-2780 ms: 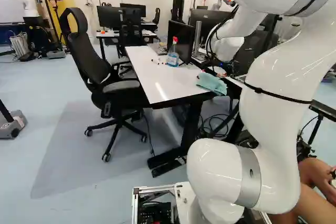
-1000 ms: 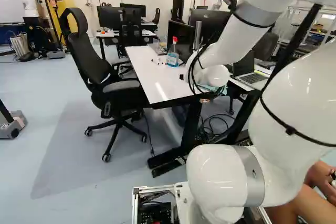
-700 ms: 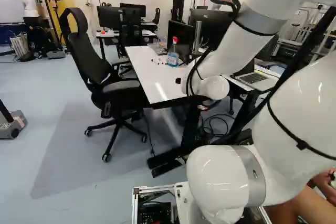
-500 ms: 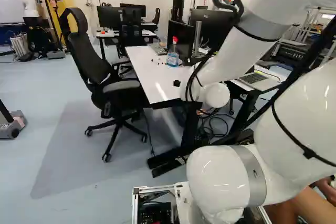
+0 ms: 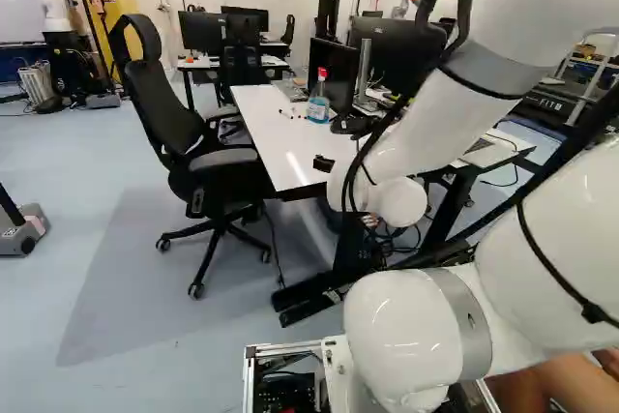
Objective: Clean the table with the green towel
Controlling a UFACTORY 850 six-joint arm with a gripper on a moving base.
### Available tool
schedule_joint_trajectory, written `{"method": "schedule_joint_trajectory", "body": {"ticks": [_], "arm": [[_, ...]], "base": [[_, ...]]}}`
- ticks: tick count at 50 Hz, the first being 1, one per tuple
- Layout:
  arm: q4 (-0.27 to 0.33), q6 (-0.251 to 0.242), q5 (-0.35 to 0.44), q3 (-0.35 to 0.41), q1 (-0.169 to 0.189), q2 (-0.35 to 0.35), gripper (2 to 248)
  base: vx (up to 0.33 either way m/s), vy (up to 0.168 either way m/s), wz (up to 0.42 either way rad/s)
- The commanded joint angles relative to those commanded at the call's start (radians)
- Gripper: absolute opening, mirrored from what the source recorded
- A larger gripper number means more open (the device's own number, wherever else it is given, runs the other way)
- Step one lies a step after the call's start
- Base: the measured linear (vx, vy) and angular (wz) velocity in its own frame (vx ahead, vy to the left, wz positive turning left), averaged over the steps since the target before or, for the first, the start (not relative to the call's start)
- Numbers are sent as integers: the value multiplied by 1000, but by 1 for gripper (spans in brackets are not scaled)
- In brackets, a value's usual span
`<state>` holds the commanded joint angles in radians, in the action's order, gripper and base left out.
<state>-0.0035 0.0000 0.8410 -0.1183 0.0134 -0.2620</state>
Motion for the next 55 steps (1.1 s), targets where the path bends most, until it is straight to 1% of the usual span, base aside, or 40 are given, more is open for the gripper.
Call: {"method": "schedule_joint_trajectory", "body": {"ticks": [19,55], "arm": [[3,0,30,30,-13,-17,247],[4,0,32,31,-13,-17,247]], "base": [[0,0,0],[0,0,0]]}}
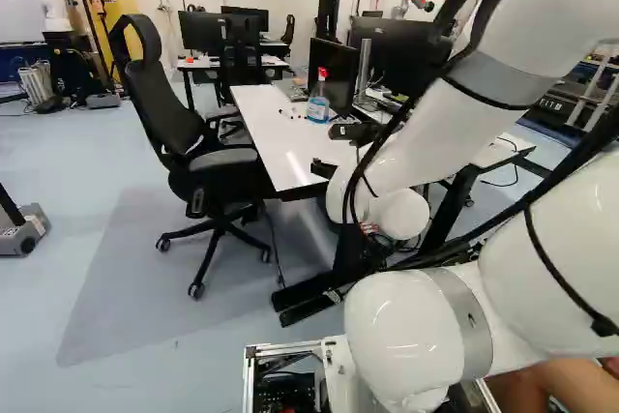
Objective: Clean the table with the green towel
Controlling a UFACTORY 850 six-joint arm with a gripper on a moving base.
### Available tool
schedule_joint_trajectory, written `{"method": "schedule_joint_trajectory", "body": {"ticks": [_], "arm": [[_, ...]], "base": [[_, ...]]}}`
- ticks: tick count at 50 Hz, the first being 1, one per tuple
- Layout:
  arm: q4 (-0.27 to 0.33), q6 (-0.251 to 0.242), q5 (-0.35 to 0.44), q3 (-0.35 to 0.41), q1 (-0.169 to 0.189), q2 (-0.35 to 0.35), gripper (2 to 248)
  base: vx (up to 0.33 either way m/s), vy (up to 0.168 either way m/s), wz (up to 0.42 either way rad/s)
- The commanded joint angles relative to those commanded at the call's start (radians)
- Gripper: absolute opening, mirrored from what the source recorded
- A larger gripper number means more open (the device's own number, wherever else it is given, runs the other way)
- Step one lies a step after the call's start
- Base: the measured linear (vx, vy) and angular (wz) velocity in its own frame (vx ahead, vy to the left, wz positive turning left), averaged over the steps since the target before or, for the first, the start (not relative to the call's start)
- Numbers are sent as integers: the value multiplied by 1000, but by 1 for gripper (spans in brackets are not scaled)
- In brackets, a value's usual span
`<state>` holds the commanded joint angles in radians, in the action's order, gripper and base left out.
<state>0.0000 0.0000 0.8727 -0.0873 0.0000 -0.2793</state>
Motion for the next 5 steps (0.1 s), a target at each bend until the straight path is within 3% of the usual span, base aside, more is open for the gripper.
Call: {"method": "schedule_joint_trajectory", "body": {"ticks": [5], "arm": [[0,0,0,0,0,0,247]], "base": [[0,0,0]]}}
